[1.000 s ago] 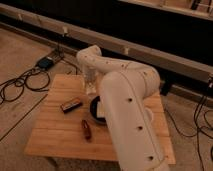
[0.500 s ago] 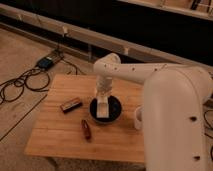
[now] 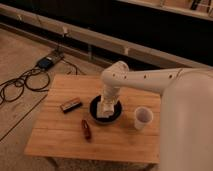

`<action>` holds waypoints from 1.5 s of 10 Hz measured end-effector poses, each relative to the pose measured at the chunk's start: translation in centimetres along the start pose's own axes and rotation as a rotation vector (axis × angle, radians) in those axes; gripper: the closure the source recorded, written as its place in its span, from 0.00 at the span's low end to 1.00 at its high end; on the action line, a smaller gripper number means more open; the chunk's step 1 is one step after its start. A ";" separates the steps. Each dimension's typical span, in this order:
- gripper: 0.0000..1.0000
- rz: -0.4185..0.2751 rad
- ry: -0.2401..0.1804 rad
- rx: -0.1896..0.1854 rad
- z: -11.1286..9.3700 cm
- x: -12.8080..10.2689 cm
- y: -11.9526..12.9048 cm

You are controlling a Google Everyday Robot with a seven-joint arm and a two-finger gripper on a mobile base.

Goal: Place the bottle in the ceramic bowl

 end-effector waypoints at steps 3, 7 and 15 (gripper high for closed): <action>0.69 -0.015 0.017 -0.015 0.5 1.0 0.6; 0.28 -0.011 0.024 -0.013 0.6 1.0 0.4; 0.20 -0.006 0.024 -0.008 0.7 0.9 0.1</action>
